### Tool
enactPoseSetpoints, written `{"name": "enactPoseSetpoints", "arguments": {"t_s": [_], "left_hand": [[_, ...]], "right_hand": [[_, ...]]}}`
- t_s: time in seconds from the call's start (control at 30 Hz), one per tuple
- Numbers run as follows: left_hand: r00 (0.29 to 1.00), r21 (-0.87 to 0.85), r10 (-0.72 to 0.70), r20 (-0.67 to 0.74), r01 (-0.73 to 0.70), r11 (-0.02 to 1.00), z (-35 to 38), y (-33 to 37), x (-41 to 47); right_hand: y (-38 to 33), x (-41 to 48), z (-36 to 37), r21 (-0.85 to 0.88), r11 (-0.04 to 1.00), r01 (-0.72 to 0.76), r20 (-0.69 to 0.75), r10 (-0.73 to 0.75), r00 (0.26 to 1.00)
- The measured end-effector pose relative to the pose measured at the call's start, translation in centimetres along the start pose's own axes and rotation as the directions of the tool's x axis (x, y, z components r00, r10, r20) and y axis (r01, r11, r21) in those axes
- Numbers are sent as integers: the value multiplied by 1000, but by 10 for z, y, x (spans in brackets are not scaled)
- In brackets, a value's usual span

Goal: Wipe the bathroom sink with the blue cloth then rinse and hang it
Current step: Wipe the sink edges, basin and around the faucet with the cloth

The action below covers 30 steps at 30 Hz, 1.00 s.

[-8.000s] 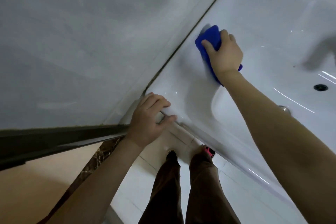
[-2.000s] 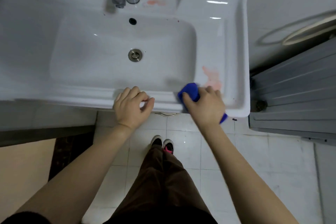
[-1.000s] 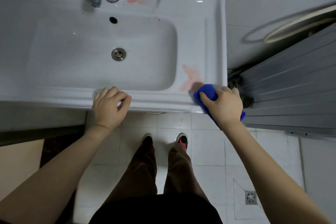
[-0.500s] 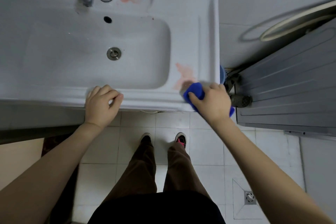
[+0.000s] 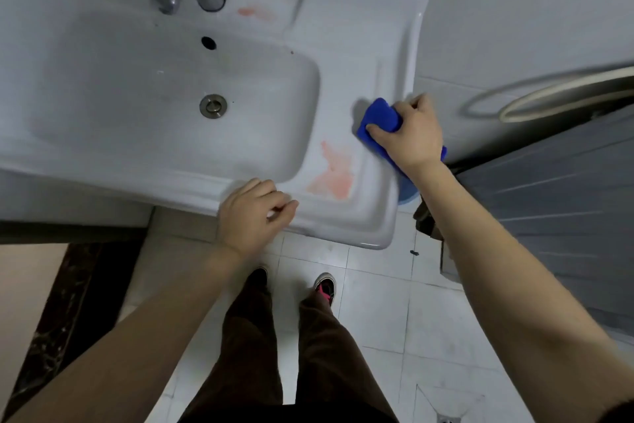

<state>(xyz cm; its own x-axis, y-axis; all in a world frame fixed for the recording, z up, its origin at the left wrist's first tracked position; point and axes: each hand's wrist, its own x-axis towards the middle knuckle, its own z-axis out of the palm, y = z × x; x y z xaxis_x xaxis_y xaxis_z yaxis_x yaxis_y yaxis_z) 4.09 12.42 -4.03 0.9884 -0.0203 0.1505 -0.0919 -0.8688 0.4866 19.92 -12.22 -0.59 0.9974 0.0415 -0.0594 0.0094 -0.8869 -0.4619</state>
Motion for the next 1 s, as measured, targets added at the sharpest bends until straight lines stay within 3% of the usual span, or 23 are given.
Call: {"name": "enactPoseSetpoints", "arguments": {"t_s": [0.27, 0.57, 0.83, 1.0], "left_hand": [[997, 46, 15, -76, -12, 999, 5, 5, 3], [976, 156, 135, -169, -109, 982, 15, -6, 6], [984, 82, 120, -131, -110, 991, 11, -4, 7], [989, 106, 104, -103, -93, 990, 12, -7, 6]], "right_hand": [[18, -122, 11, 172, 984, 36, 125, -58, 990], [23, 3, 13, 218, 975, -32, 13, 30, 999], [26, -79, 15, 182, 983, -9, 98, -9, 995], [24, -16, 13, 258, 965, -44, 54, 31, 998]]}}
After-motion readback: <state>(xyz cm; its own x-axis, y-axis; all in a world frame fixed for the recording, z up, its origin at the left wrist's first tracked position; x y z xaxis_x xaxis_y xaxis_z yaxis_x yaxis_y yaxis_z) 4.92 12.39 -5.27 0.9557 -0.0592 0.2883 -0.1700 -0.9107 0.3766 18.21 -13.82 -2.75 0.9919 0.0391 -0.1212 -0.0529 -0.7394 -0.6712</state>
